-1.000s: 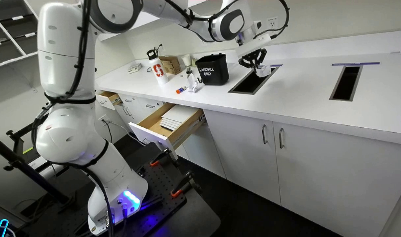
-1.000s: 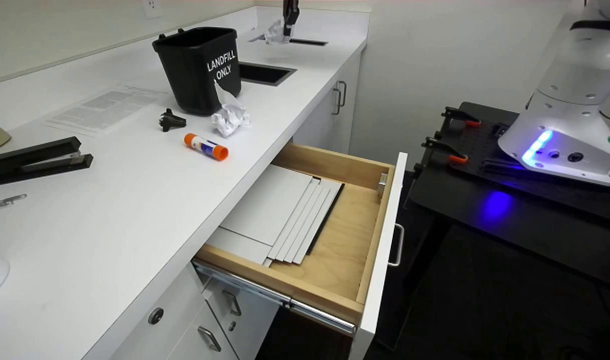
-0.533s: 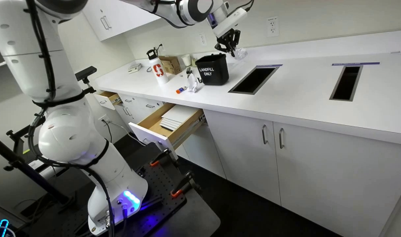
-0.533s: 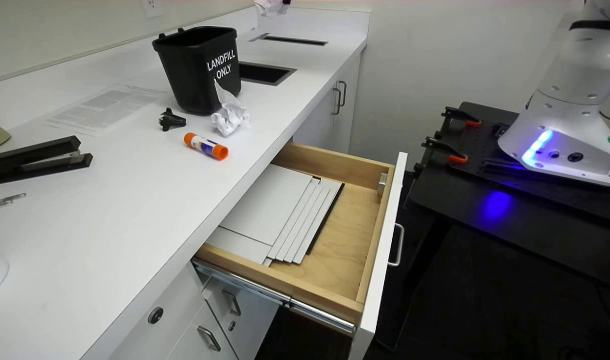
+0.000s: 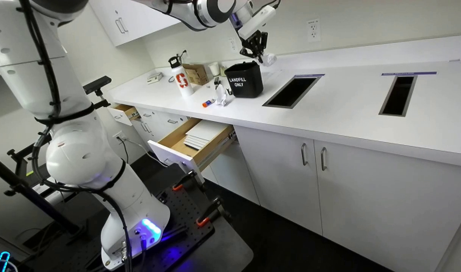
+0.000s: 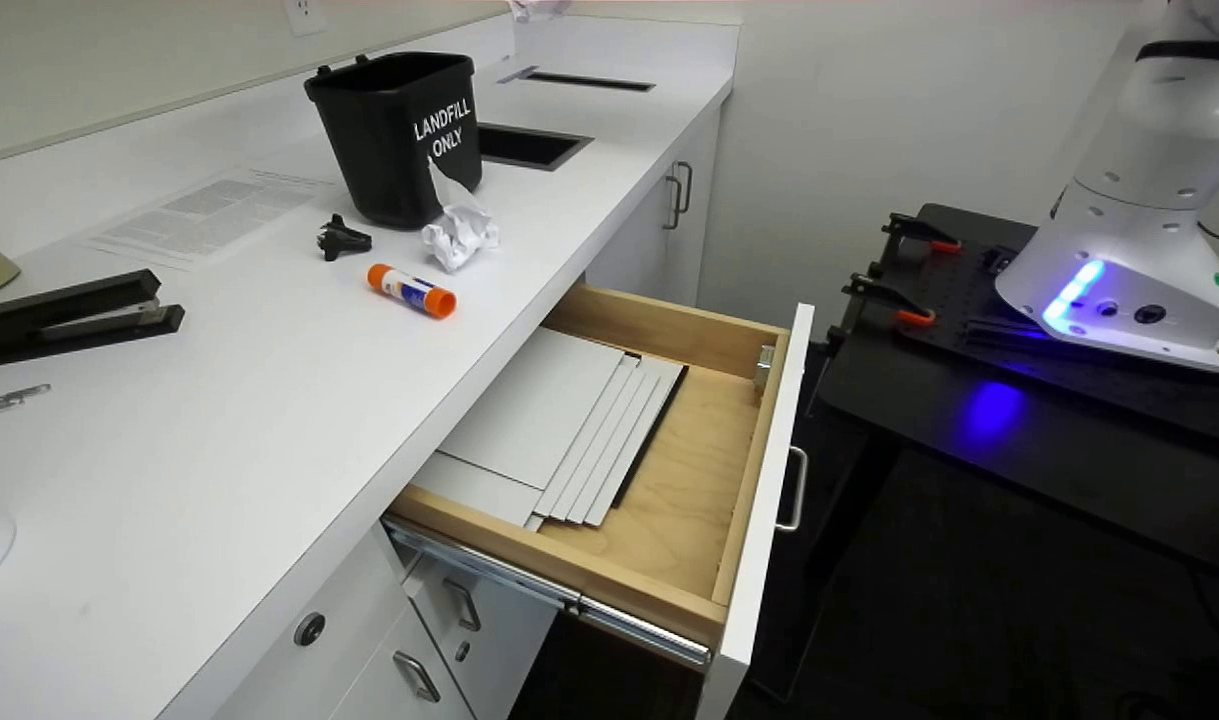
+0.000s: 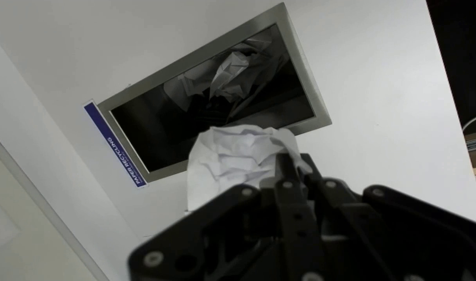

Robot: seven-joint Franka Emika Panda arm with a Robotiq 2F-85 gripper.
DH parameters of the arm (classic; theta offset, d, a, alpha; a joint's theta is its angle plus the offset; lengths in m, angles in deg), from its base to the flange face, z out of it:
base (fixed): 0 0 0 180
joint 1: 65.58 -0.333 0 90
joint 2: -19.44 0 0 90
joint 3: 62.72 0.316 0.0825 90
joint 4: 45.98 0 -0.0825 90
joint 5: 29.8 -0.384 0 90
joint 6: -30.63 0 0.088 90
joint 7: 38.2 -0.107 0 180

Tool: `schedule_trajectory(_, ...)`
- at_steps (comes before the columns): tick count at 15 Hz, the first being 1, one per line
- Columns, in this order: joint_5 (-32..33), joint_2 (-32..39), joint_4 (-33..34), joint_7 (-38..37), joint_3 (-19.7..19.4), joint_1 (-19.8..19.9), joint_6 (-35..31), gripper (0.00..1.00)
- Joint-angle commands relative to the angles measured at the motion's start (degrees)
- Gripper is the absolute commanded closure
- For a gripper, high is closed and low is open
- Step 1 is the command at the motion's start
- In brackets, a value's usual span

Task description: Put the paper in the bin

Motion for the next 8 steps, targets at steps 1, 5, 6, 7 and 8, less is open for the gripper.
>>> schedule_trajectory(1,0.34,1.66,3.73,5.90,-0.56,-2.96,-0.88,0.98)
schedule_trajectory(5,0.23,5.52,11.78,15.36,1.09,-5.94,1.61,0.98)
schedule_trajectory(6,-0.51,6.99,14.05,18.27,1.71,-6.43,1.98,0.98)
schedule_trajectory(7,-1.70,8.29,15.91,21.65,2.51,-6.61,2.29,0.98)
schedule_trajectory(8,-2.89,9.71,17.85,24.44,3.29,-6.84,3.12,0.98)
